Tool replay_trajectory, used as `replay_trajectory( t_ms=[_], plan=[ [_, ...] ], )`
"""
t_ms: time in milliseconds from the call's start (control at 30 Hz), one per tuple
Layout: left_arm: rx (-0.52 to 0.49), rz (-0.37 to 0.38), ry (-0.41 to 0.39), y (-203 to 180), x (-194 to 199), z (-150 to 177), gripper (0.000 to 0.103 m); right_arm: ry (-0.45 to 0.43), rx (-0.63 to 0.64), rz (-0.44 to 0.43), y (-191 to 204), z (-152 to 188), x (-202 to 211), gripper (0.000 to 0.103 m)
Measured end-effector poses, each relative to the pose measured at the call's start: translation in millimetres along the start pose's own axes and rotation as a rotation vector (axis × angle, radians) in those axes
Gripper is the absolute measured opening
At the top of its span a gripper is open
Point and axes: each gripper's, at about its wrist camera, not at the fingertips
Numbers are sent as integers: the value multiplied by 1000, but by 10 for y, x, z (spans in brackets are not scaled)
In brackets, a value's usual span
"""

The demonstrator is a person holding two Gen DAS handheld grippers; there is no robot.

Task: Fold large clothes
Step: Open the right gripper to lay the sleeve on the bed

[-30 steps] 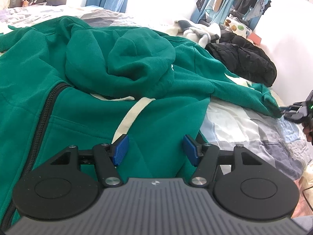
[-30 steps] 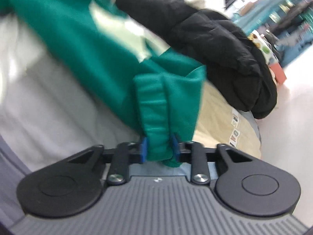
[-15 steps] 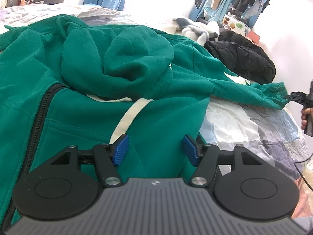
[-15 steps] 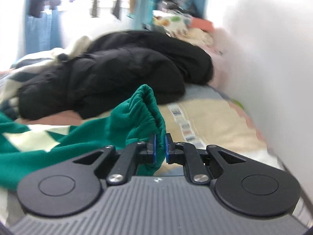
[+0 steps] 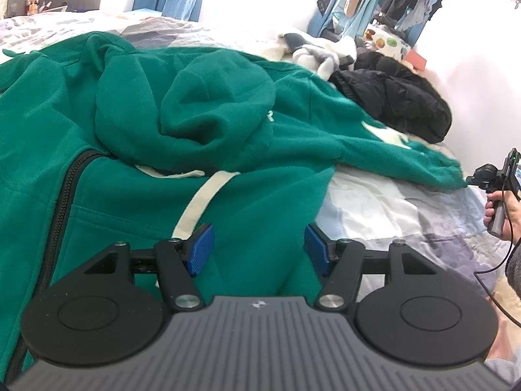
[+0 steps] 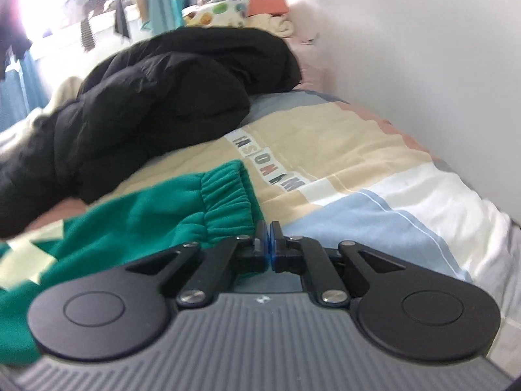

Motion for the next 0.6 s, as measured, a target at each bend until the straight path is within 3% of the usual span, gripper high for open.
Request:
replay_trajectory(
  t_ms=[67,100,133,200,333,500,533,600],
  plan=[
    [-1,12,-14,-37,96,-4,67,2,-49,-31,94,-19,122,8],
    [0,21,-19,-49,143,-8,67,3,-56,-37,124,-41,206,13],
    [1,30,-21,-66,195,-7,67,4,-64,-39,89,-75,290,30],
    [1,46,-26,-103,293,16,67,3,-82,-78,20,-96,620,52],
    [-34,88,-33,-228,455,143,67,15,-48,-201,468,-105,1580,51],
    [-26,131,15,-292,508,351,67,45,15,-347,1115,-165,2786,51],
    [-22,138,23,-289,518,383,67,52,13,-377,1026,-254,3036,51],
    [-19,142,35,-279,517,436,67,87,3,-433,1145,-53,3632,51]
  ],
)
Point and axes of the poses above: each gripper's, at about its wrist camera, not at the fingertips, and x roughly against the way its jaws point, y to its left, z to its underside, and after that the axes turned 6 degrees about -y, right-handed
